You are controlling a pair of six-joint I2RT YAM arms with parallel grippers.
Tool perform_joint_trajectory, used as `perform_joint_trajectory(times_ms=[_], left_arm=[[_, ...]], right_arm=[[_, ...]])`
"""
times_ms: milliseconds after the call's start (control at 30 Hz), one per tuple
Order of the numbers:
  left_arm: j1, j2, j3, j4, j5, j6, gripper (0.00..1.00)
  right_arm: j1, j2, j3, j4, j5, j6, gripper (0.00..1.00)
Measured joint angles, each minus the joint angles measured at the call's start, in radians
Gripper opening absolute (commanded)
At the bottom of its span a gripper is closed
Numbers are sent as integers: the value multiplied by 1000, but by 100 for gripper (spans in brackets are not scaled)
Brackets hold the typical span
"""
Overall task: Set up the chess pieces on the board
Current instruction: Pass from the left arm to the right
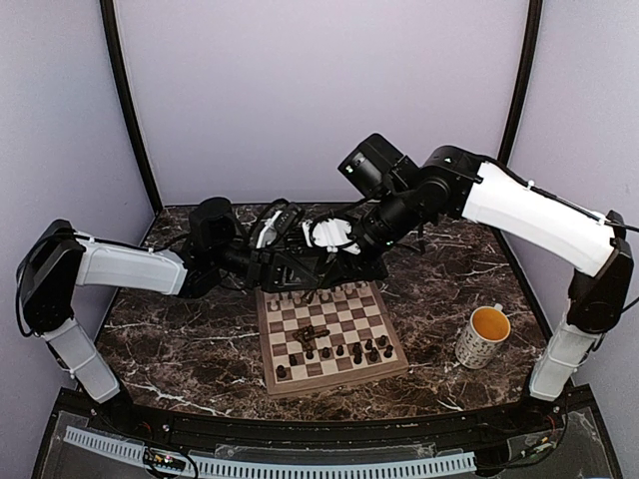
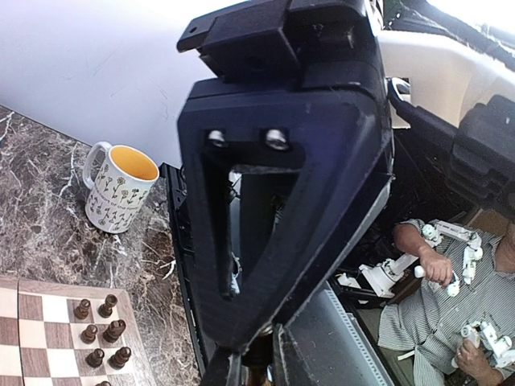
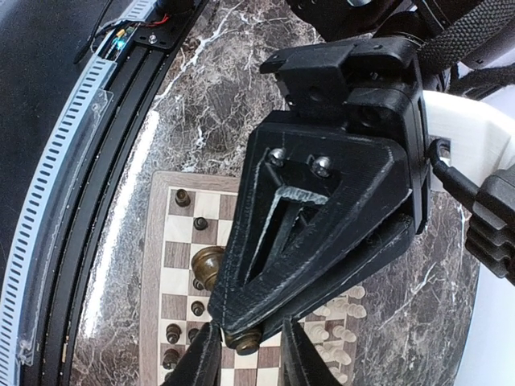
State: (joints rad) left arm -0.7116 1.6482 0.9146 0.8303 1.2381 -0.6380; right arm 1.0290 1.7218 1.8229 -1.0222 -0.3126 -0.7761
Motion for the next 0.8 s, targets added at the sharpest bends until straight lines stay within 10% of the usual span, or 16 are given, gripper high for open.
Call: perform_joint_trajectory(times_ms=[233, 433, 533, 800], left_arm=[[8, 19, -9, 60, 5, -55, 8], [21, 25, -20, 88, -5, -81, 23], [37, 25, -27, 82, -35, -72, 49], [94, -34, -26, -180, -148, 94, 59]], right_arm=[[0, 0, 0, 0, 11, 1, 8], [0, 0, -11, 15, 26, 3, 5], [-1, 0, -42, 34, 32, 5, 5], [-4, 0, -122, 66, 100, 9, 5]])
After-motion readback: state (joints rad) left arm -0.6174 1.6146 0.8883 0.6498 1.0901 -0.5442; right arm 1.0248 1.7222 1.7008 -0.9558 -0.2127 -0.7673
